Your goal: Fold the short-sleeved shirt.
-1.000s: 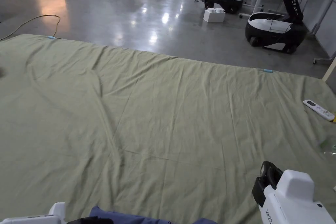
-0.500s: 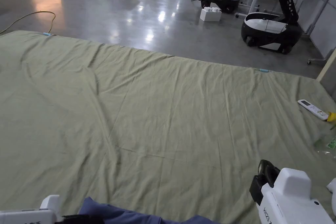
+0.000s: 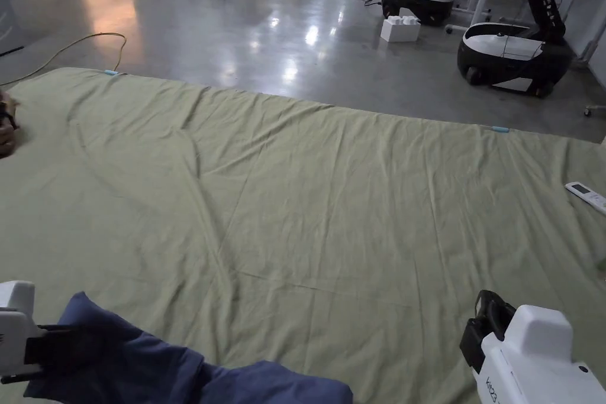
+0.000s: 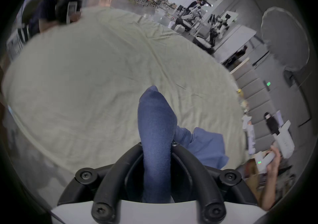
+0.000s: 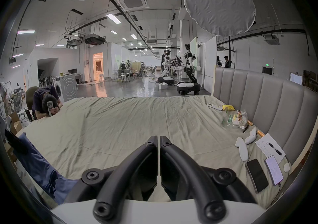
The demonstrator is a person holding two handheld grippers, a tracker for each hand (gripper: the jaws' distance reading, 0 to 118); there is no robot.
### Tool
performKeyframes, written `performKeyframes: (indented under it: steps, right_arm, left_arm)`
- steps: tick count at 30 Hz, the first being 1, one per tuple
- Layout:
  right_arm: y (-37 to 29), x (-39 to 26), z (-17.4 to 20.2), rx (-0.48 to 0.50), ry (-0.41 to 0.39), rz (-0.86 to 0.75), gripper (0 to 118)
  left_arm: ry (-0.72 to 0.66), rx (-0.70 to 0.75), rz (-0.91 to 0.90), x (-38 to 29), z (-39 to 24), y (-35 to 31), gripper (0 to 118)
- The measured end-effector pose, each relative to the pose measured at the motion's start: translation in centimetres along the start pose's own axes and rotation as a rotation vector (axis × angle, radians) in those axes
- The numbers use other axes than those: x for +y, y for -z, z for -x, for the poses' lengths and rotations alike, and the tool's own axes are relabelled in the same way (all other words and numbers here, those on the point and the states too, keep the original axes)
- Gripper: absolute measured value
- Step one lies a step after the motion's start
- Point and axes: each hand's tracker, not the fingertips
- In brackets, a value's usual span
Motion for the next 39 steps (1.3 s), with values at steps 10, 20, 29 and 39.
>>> performKeyframes:
  steps: [10, 20, 29, 39]
  right_arm:
    - [0.1, -0.2, 0.2, 0.011, 0.026, 0.002, 3]
    - [0.0, -0.7, 0.0, 0.011, 0.039, 0.009, 3]
    - [-0.4, -1.2, -0.7, -0.005, 0.055, 0.025, 3]
    - [-0.7, -1.4, -1.5, -0.023, 0.054, 0.029, 3]
  left_arm:
    - [0.084, 0.026, 0.027, -0.9, -8.6, 1.0, 15]
    - [0.181, -0.075, 0.117, -3.9, -16.4, 5.5, 15]
    - [0.172, -0.013, 0.194, -8.8, -21.2, 13.6, 15]
    - [0.085, -0.155, 0.176, -7.7, -20.9, 11.6, 64]
